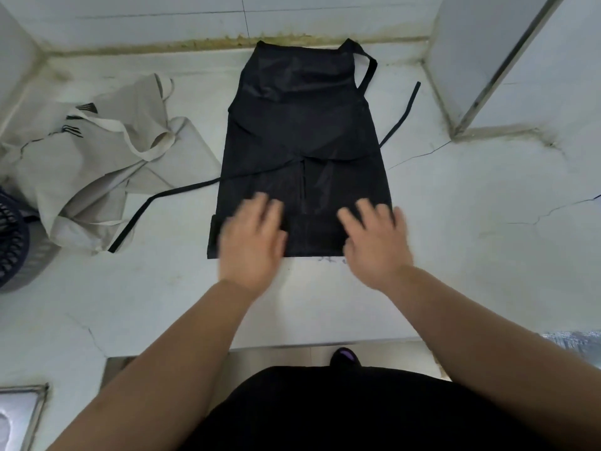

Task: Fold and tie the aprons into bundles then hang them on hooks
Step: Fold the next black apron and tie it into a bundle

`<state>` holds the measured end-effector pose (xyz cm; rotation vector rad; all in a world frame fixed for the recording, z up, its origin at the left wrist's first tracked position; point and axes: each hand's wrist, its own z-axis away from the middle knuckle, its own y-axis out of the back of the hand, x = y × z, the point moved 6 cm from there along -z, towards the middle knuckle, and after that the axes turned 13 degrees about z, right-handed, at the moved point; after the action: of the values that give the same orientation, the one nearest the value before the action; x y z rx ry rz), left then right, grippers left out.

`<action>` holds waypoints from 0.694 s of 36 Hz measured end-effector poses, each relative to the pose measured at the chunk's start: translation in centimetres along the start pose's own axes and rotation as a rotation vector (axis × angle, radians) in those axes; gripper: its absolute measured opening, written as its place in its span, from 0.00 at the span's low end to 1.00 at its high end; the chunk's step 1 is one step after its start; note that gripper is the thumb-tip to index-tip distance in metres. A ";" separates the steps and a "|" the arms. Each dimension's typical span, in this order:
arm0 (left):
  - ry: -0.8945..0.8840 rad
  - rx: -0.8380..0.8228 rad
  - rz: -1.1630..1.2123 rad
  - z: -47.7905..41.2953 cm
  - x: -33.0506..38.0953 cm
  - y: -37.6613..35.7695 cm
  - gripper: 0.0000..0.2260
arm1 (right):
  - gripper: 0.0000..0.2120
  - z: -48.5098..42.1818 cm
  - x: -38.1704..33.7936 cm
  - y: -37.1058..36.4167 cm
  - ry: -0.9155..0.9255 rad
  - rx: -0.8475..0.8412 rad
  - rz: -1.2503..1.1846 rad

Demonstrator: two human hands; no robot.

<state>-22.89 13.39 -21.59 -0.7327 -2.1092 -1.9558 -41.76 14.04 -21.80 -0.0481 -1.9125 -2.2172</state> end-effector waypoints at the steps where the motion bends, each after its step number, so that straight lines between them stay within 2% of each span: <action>1: -0.102 -0.167 -0.004 0.2 1.4 -1.5 0.23 | 0.27 0.0 -1.4 -0.6 0.112 -0.037 -0.035; 2: -0.122 -0.315 -0.005 0.5 2.3 -2.8 0.24 | 0.28 0.1 -2.3 -1.2 0.188 -0.099 -0.040; 3: -0.066 -0.439 -0.013 0.8 2.0 -3.8 0.25 | 0.29 0.1 -2.9 -1.9 0.224 -0.151 -0.020; 4: -0.012 -0.474 -0.029 1.0 1.6 -4.3 0.26 | 0.31 0.1 -3.0 -2.4 0.233 -0.167 0.009; 11: 0.165 -0.456 -0.159 1.3 -2.5 -2.5 0.35 | 0.44 -0.6 -0.1 -2.8 0.174 -0.214 0.010; 16: 0.180 -0.479 -0.170 0.2 -1.9 -1.0 0.42 | 0.40 -1.4 -0.2 -2.0 0.162 -0.223 0.019; 17: 0.166 -0.483 -0.203 -0.2 -1.6 -0.6 0.42 | 0.36 -1.6 -0.3 -1.6 0.171 -0.218 0.041; 19: 0.130 -0.495 -0.265 -0.9 -1.1 0.1 0.39 | 0.23 -1.8 -0.3 -0.7 0.199 -0.187 0.057; 21: 0.088 -0.500 -0.262 -1.6 -0.8 1.1 0.25 | 0.16 -2.0 0.0 0.8 0.212 -0.169 0.045; 23: 0.134 -0.534 -0.163 -2.3 -1.1 2.1 0.12 | 0.20 -2.0 0.6 1.9 0.190 -0.279 -0.114; 25: 0.244 -0.623 0.015 -2.7 -1.6 2.6 0.07 | 0.20 -2.2 0.8 2.5 0.217 -0.393 -0.210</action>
<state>-20.87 10.46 -19.62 -0.5498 -1.3501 -2.5635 -41.87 11.39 -19.55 0.3318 -1.4066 -2.5817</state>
